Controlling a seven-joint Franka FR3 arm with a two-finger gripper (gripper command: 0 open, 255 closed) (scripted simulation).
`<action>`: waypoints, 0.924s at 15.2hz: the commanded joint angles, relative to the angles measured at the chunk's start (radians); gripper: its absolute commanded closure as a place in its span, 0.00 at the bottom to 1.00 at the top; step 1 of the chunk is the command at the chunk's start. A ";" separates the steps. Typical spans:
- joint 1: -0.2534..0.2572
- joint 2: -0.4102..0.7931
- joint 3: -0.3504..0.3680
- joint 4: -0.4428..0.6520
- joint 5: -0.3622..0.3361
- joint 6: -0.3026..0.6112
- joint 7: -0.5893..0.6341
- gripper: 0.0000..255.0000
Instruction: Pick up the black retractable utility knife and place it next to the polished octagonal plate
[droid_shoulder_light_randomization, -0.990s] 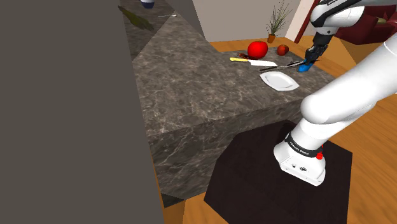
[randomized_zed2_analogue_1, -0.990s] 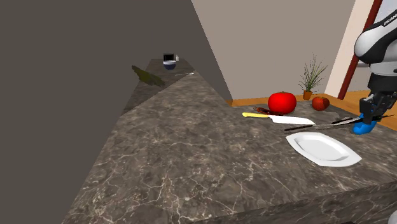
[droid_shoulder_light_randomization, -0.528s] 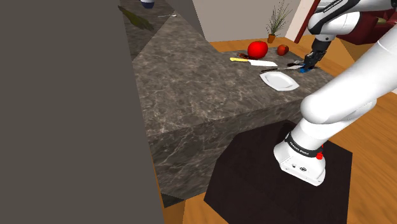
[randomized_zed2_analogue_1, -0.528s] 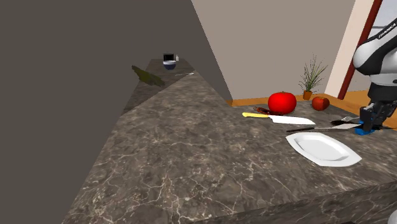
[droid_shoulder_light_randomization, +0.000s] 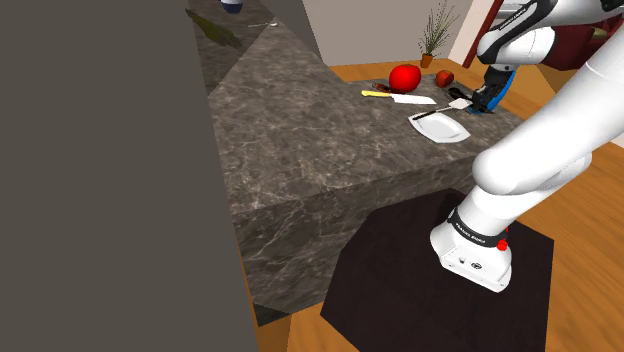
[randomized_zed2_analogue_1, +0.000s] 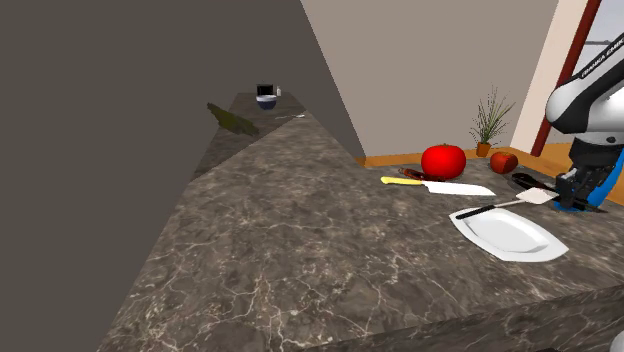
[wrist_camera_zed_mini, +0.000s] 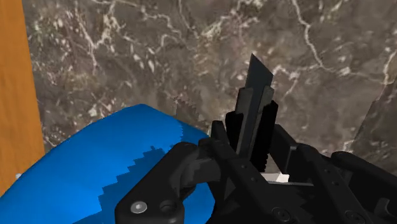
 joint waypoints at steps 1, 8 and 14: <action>-0.002 0.045 -0.009 -0.018 0.023 -0.045 -0.011 1.00; -0.004 0.045 -0.008 -0.018 0.023 -0.045 -0.011 1.00; -0.004 0.045 -0.008 -0.018 0.023 -0.045 -0.011 0.00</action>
